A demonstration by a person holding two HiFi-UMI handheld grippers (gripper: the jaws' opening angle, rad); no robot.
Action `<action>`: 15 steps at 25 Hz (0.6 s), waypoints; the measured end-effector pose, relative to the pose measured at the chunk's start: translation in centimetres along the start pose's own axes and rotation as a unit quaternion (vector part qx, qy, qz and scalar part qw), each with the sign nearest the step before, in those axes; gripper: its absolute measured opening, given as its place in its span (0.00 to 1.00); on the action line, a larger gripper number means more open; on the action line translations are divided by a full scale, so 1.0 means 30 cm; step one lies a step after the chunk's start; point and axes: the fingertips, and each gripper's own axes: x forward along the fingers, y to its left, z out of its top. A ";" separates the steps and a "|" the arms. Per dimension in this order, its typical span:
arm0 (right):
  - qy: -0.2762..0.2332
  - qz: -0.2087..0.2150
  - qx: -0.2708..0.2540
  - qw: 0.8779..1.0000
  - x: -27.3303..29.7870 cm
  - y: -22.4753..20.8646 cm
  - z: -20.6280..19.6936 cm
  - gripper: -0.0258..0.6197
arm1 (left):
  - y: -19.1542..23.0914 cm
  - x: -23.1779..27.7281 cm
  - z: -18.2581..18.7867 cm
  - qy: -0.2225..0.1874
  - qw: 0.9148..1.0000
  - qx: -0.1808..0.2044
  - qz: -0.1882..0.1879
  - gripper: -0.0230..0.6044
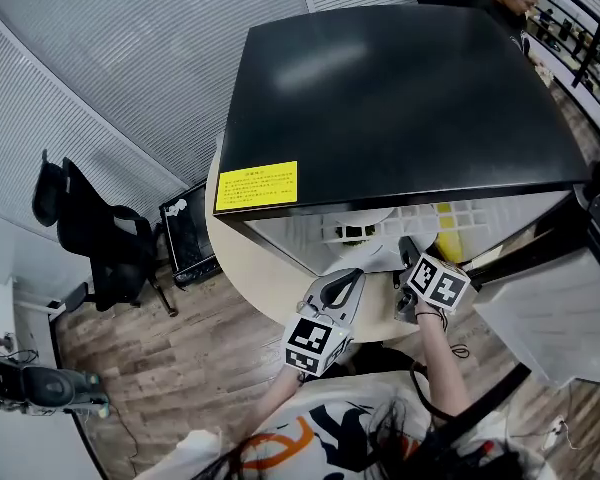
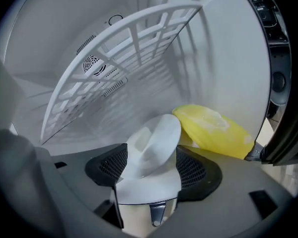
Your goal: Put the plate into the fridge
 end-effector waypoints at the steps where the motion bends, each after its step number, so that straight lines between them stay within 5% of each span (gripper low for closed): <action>1: 0.000 0.001 0.003 1.000 -0.007 0.001 -0.001 0.50 | 0.000 -0.002 -0.001 -0.001 1.000 0.000 0.000 0.06; 15: -0.028 0.044 0.004 0.999 -0.164 0.069 0.006 0.50 | -0.043 -0.046 -0.006 -0.009 1.000 -0.005 -0.021 0.06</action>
